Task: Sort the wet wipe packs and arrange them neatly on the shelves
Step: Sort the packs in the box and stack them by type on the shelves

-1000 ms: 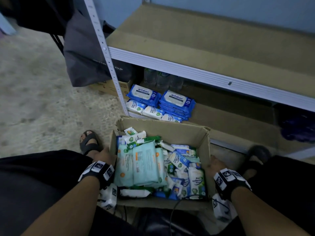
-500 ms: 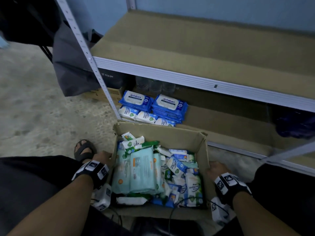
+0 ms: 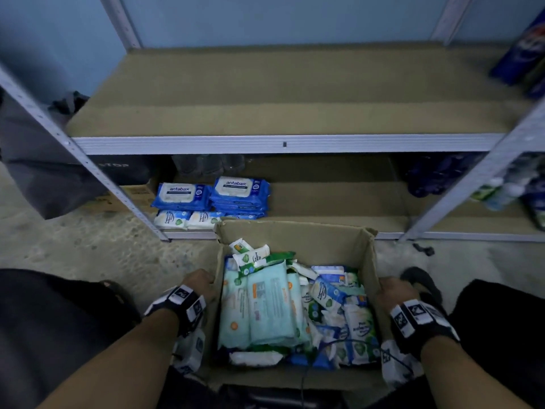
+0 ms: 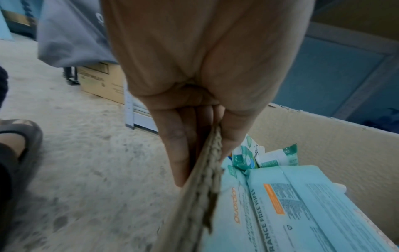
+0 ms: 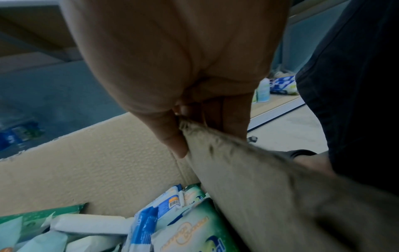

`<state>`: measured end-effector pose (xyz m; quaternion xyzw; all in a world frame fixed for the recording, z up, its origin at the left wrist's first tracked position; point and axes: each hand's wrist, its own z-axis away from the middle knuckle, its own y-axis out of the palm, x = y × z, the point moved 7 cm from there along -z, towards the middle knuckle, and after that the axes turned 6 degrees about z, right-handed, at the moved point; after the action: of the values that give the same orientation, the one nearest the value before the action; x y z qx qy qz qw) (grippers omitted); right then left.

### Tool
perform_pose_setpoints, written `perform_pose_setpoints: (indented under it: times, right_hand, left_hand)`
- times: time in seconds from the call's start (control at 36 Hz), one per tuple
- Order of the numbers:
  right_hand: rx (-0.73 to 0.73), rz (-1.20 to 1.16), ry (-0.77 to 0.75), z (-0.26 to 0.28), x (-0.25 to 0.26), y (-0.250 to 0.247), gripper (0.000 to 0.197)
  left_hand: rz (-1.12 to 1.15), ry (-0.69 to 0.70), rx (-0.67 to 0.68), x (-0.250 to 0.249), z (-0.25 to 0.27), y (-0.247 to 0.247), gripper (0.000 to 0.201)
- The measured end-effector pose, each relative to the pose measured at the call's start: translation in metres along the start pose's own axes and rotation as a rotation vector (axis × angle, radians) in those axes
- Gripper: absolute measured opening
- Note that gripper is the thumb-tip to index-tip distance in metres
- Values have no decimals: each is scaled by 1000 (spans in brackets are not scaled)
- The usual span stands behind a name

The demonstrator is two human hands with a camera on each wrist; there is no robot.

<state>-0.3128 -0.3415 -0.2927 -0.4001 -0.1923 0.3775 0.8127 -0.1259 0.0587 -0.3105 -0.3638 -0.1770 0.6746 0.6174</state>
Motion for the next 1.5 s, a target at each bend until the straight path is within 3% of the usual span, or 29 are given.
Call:
perform_pose_setpoints:
  times: [0.08,0.19,0.28,0.36,0.75,0.89,1.06,1.28,1.39,1.5]
  right_hand:
    - [14,14,36,11,-20,1,24]
    - [-24,-25,111,35,-44,-2,38]
    - [29,-74,170,40,-65,9,32]
    - [16,-101,202,38,-81,20,24]
    - [-71,-281,263,49,-109,17,35]
    - [20,-249,288,31,-109,22,47]
    - [36,-279,298,9,-103,24,34]
    - [-1,-253,289,-1,-100,28,33]
    - [1,-341,317,11,-105,29,34]
    - [-105,-350,340,23,-108,33,43]
  left_hand:
    - [-15,50,6,-15,-9,9,57]
    - [-28,113,-18,-44,-9,9,30]
    - [-23,168,-19,-65,-8,12,23]
    - [-13,206,-26,-85,-10,11,21]
    - [-166,314,-19,-154,-45,8,24]
    - [-170,271,-12,-153,-60,20,38]
    - [-107,229,41,-147,-64,24,53]
    - [9,230,55,-131,-60,31,82]
    - [92,205,0,-125,-56,29,77]
    - [-23,211,-15,-126,-55,28,73]
